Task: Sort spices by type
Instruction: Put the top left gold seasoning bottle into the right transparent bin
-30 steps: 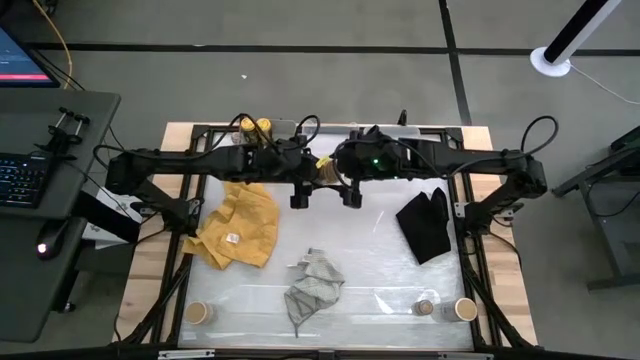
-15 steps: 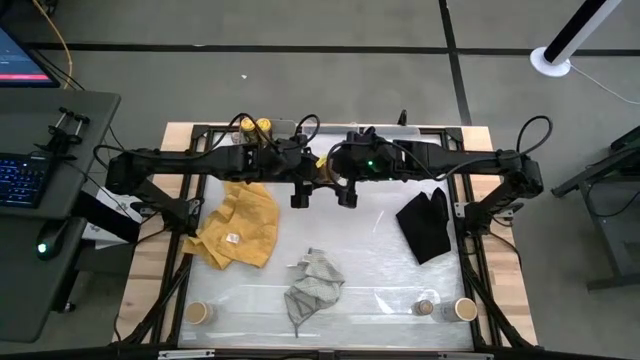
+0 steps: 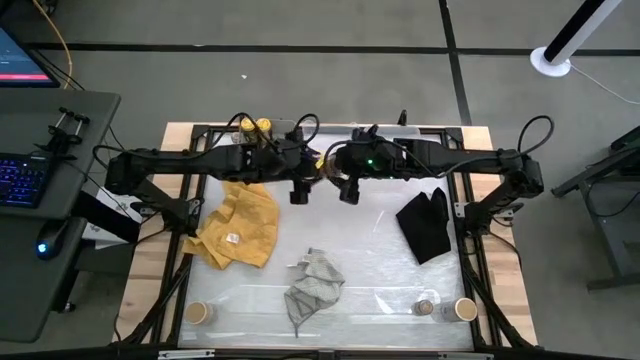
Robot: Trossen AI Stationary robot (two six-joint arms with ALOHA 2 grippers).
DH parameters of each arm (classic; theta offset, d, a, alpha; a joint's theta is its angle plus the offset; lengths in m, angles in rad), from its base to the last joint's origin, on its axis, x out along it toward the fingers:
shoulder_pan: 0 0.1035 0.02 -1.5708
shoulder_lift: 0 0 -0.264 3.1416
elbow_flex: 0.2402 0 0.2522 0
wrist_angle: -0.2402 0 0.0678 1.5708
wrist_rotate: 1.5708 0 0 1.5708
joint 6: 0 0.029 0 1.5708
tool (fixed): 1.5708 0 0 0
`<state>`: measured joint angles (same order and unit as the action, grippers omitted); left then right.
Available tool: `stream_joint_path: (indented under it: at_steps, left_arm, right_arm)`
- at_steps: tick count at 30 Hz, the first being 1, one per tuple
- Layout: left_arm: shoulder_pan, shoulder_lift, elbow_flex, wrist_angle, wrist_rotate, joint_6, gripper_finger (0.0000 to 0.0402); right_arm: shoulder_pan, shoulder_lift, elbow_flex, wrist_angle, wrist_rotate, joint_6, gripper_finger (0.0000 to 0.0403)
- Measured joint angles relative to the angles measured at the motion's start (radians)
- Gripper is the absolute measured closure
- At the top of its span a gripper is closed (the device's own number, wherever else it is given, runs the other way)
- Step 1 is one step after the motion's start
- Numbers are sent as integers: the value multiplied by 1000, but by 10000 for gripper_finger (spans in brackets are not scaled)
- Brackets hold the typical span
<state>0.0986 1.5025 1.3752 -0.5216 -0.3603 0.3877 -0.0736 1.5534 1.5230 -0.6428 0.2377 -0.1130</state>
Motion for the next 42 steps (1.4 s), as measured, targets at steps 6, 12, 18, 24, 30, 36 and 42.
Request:
stream_joint_path:
  at_steps: [6, 12, 18, 24, 30, 36, 42]
  left_arm:
    - [68, -34, 67, -263, -135, 6, 101]
    - [211, -165, -34, -264, 31, -204, 101]
    - [235, -342, -226, -116, 115, -370, 101]
    - [176, -473, -354, -27, 104, -560, 100]
    - [135, -507, -397, 27, 39, -637, 100]
    - [127, -506, -397, 27, 36, -639, 100]
    - [127, -506, -397, 26, 34, -639, 100]
  right_arm:
    - [-67, -30, 0, -238, 69, 7, 135]
    - [-234, -37, -62, -423, 153, 56, 135]
    - [-498, -40, -226, -393, 181, 133, 135]
    - [-696, -35, -279, -290, 163, 348, 135]
    - [-793, 8, -279, -304, 55, 514, 135]
    - [-801, 56, -280, -301, 5, 538, 135]
    - [-810, 110, -280, -290, 24, 596, 135]
